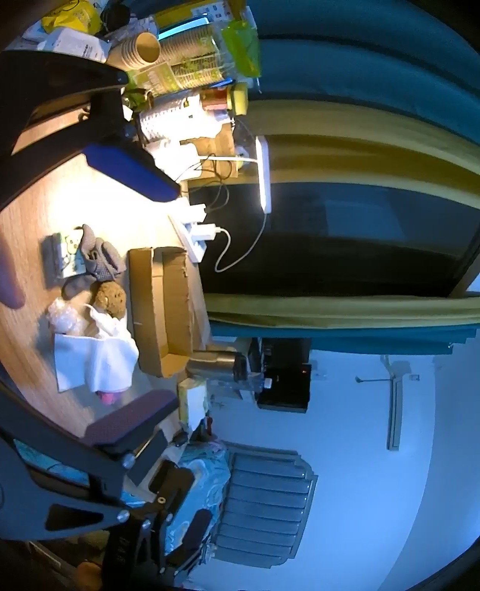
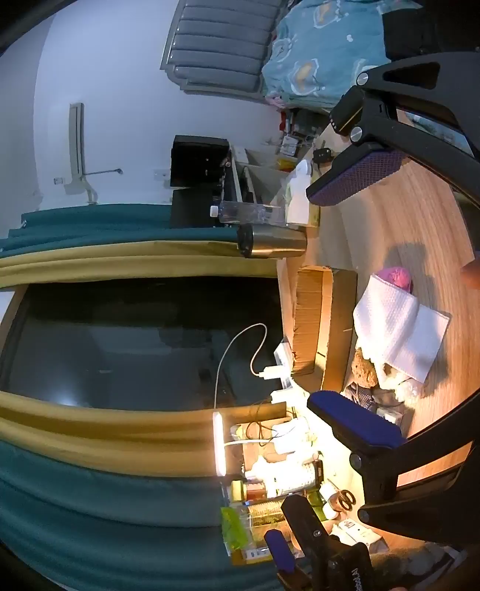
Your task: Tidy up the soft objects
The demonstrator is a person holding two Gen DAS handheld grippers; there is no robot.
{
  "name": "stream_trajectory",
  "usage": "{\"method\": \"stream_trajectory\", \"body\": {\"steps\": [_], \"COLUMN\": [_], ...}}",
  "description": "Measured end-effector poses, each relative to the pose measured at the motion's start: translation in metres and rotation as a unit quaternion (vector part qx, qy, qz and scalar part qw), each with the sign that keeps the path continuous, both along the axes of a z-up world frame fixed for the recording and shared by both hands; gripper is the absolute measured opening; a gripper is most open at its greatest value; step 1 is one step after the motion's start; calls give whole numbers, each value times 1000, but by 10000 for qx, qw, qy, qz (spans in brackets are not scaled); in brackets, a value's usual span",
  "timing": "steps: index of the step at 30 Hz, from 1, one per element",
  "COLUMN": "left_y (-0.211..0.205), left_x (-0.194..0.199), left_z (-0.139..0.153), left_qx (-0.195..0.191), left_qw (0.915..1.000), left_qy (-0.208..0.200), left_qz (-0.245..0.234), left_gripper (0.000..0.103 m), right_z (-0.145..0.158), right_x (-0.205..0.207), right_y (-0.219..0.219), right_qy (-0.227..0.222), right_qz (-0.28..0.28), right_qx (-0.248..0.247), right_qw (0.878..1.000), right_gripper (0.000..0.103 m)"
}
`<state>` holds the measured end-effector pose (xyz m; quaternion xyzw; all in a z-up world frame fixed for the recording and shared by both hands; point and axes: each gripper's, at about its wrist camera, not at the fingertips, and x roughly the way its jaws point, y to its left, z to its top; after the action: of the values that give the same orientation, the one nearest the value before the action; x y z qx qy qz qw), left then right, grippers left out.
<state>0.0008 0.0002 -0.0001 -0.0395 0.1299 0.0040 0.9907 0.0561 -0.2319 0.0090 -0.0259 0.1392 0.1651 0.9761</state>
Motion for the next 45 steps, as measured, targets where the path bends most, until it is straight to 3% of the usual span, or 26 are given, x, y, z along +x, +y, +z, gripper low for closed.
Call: {"method": "stream_trajectory", "body": {"steps": [12, 45], "left_y": [-14, 3], "left_x": [-15, -14], "left_z": [7, 9], "left_qx": [77, -24], "left_qw": [9999, 10000], "left_qy": [-149, -67], "left_qz": [-5, -8], "left_gripper": [102, 102], "right_z": [7, 5], "right_x": [-3, -6], "right_y": [1, 1], "right_qy": [48, 51], "right_qz": [3, -4], "right_qx": [60, 54], "right_qw": [10000, 10000], "right_gripper": [102, 102]}}
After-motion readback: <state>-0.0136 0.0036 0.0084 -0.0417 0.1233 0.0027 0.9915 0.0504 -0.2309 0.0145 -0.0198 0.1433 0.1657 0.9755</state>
